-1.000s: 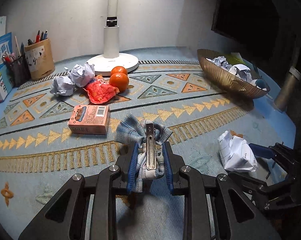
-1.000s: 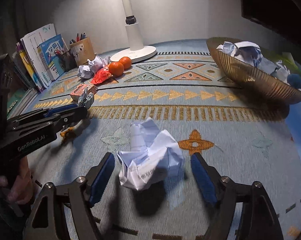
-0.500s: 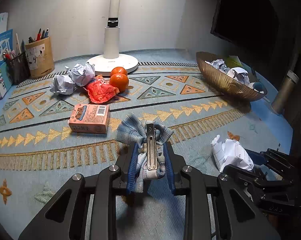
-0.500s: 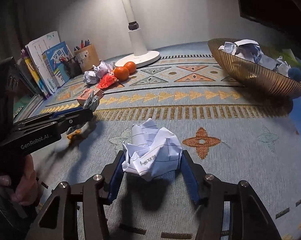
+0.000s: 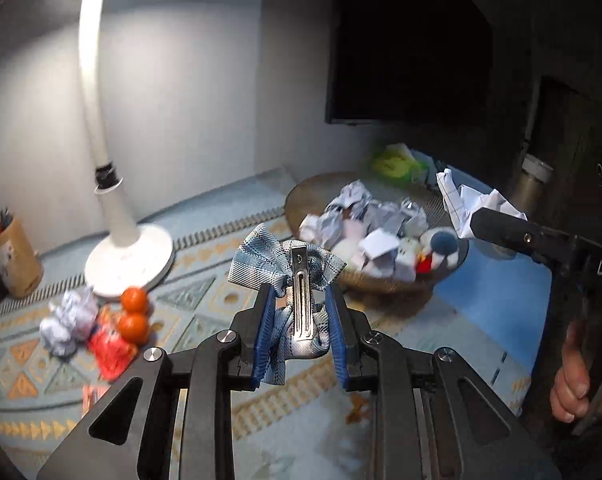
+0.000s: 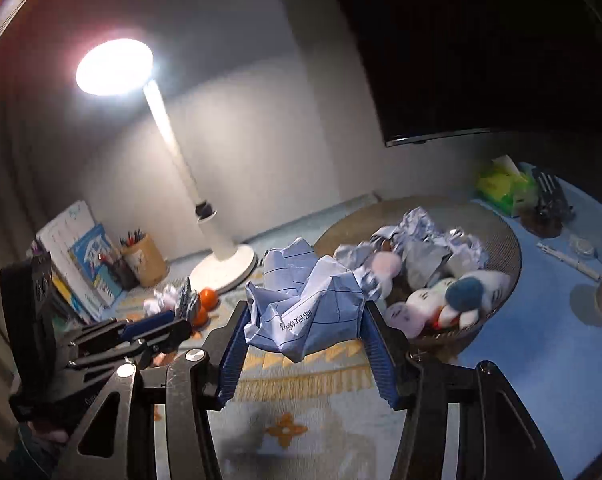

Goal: Organize objects
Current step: 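Carry the bow clip and paper over the amber bowl and open both tools, then withdraw both open tools from the bowl back over the rug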

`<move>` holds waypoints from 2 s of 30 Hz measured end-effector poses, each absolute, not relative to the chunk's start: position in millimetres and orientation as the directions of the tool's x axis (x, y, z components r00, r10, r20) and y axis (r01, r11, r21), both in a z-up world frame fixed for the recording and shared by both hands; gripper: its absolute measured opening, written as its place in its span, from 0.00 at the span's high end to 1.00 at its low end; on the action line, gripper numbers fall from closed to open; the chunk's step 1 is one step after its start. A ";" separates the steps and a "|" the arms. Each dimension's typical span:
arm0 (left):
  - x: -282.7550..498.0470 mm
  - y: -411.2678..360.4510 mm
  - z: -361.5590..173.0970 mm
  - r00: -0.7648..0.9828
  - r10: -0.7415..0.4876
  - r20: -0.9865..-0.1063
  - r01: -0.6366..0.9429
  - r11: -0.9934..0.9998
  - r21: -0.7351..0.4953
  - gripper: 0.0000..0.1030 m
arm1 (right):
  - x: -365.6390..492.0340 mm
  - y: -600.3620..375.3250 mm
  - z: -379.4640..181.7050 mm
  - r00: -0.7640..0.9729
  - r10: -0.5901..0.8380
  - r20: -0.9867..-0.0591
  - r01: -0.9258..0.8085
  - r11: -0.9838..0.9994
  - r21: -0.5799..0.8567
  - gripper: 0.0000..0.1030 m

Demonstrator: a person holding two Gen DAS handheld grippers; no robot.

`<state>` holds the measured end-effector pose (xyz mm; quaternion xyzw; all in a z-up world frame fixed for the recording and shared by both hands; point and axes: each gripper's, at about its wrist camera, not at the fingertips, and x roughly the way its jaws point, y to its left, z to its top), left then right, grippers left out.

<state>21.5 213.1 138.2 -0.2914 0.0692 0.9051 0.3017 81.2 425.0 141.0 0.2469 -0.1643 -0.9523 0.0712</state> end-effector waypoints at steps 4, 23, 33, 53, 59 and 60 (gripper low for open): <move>-18.0 261.4 149.5 -0.617 0.558 -0.554 -0.625 -0.776 -0.086 0.78 | 56.4 467.2 159.9 -0.896 -0.095 -0.434 -0.060 -0.942 0.330 0.48; -64.9 320.4 109.4 -0.413 0.665 -0.623 -0.688 -0.675 -0.265 0.45 | -1.5 506.3 122.8 -0.816 -0.097 -0.570 -0.136 -0.926 0.351 0.33; 3.5 208.0 152.2 -0.520 0.672 -0.527 -0.634 -0.717 -0.289 0.28 | 52.0 432.6 151.0 -0.800 -0.231 -0.554 -0.001 -0.922 0.386 0.32; 64.9 -37.2 35.3 -0.748 0.137 -0.649 -0.036 -0.986 -0.166 0.03 | 52.5 250.8 38.7 -0.754 -0.216 -0.620 0.188 -0.976 0.111 0.06; 63.1 -34.6 34.2 -0.733 0.173 -0.658 -0.069 -0.981 -0.181 0.02 | 53.2 238.6 25.8 -0.763 -0.161 -0.626 0.177 -0.983 0.036 0.06; 63.3 -34.1 33.7 -0.732 0.173 -0.659 -0.071 -0.981 -0.180 0.02 | 54.3 236.2 25.7 -0.763 -0.163 -0.625 0.188 -0.982 0.026 0.06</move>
